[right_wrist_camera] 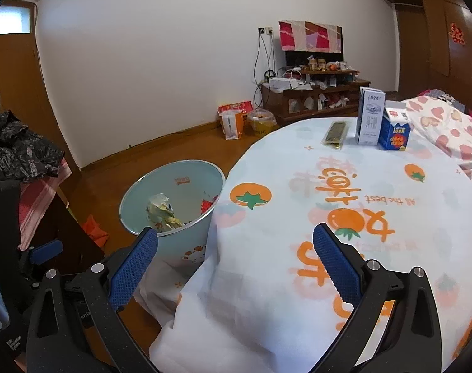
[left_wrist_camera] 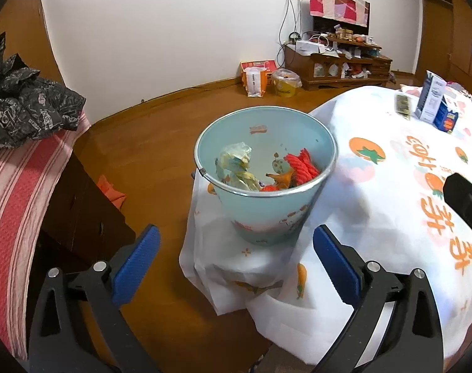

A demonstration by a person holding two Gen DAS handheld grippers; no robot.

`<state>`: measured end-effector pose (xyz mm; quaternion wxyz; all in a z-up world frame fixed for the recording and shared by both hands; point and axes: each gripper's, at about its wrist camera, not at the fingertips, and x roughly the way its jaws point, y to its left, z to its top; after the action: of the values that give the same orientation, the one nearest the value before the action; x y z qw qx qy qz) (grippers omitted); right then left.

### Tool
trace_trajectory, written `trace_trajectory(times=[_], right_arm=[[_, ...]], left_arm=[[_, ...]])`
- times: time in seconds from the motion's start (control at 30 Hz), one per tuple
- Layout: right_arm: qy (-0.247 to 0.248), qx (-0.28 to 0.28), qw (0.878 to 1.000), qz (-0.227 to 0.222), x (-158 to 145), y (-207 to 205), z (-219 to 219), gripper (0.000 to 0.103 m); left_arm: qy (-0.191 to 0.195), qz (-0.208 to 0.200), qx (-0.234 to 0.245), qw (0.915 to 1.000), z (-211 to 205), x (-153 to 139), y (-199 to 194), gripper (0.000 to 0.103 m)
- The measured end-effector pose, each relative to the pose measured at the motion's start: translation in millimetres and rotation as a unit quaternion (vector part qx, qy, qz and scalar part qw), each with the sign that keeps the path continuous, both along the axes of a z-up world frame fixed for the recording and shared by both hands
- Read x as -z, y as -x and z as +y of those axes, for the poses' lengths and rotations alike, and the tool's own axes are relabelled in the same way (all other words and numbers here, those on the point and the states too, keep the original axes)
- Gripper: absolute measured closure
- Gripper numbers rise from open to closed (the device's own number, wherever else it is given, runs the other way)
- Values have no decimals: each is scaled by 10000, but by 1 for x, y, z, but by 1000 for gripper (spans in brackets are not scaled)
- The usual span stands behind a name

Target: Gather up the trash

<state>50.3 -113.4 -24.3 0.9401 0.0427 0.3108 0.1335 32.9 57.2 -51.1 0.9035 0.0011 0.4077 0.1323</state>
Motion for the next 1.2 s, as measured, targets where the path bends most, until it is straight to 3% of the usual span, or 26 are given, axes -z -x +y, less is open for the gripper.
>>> trace_trajectory(times=[0.33,0.6,0.87,1.0,1.2], right_arm=[[50,65,9996,-285,-18,27,-1,5],[-36,193,9929,-1174,-50,55,-4,5],[-233,307,9770,-2097,-69,74,-6,5],[-317,380,9730,-2255,-72,77,-7,5],[-407,642,9751,-2084,-64,73,-14,5]], left_arm=[[133,-52,79,9999,2,-9,20,6],[-178,-1093,-160,9937,10,-61,43,6],[-679,-2188,-310,9729,11,-96,65,6],[-599,-2358,-173,9698,11,-100,68,6],[-639,-2369,64,9694,3,-96,66,6]])
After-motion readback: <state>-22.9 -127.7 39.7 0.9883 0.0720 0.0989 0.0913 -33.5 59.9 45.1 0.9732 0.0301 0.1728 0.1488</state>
